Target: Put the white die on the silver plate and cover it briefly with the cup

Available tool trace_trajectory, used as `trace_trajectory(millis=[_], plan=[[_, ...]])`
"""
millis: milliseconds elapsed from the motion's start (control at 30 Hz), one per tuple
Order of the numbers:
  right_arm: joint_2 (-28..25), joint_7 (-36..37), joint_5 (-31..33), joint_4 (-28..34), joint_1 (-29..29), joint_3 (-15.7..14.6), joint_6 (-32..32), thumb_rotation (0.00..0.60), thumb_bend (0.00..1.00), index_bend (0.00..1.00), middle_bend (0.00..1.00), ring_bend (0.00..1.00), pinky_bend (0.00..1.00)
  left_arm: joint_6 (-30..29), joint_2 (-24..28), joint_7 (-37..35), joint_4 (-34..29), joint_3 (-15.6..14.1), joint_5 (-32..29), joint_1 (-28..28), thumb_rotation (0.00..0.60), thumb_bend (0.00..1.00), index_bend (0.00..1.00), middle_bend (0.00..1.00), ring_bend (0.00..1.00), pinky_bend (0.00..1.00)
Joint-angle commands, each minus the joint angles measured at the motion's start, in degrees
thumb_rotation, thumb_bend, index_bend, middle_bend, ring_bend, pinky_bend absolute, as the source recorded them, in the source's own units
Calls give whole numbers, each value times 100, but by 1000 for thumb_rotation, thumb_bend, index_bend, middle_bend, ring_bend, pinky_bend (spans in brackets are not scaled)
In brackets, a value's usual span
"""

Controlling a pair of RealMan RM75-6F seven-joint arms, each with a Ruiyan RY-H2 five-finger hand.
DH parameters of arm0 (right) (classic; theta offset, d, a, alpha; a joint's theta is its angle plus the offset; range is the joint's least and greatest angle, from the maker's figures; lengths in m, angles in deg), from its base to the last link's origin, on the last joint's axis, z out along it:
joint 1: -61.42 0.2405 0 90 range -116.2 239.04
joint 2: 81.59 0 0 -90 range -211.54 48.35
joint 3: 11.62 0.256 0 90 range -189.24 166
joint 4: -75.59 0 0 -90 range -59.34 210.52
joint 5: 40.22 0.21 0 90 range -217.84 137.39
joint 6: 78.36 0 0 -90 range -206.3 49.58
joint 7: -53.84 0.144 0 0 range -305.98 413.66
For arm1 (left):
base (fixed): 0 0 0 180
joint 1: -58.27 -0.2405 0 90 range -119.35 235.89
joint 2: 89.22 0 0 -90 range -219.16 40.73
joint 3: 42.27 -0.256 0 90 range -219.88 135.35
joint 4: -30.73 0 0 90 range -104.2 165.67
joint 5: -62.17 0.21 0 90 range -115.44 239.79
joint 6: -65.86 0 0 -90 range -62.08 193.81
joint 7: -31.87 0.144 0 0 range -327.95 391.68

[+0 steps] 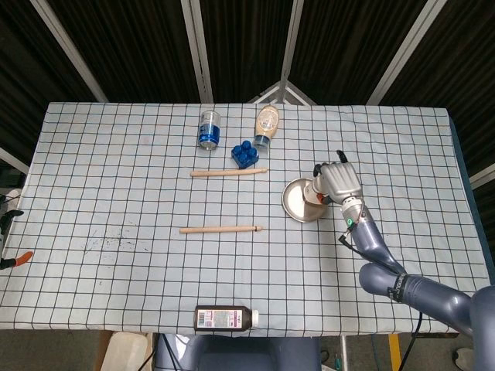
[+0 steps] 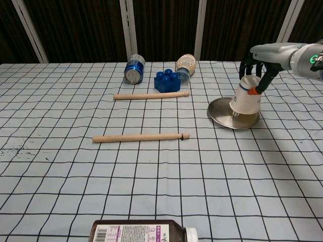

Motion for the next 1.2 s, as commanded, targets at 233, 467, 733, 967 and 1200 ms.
trace_trajectory(millis=[233, 467, 733, 967, 1200], plan=[[-316, 11, -215, 661, -241, -263, -108, 600, 411, 527, 451, 409, 0, 13, -12, 29, -19, -13, 23, 16, 600, 218, 242, 0, 0, 63], [-275, 19, -470, 968, -253, -310, -235, 600, 411, 527, 451, 409, 0, 27, -10, 10, -23, -15, 37, 26, 600, 217, 242, 0, 0, 63], [10, -6, -458, 895, -60, -168, -217, 600, 411, 527, 451, 409, 0, 37, 2, -34, -1, -6, 24, 26, 600, 217, 242, 0, 0, 63], [340, -50, -285, 396, 187, -23, -47, 600, 411, 527, 451, 409, 0, 44, 8, -45, 4, -7, 20, 25, 600, 217, 243, 0, 0, 63], [520, 72, -5, -335, 263, 1, 278, 600, 412, 527, 451, 409, 0, 30, 31, -92, 33, 25, -46, 2, 600, 217, 243, 0, 0, 63]])
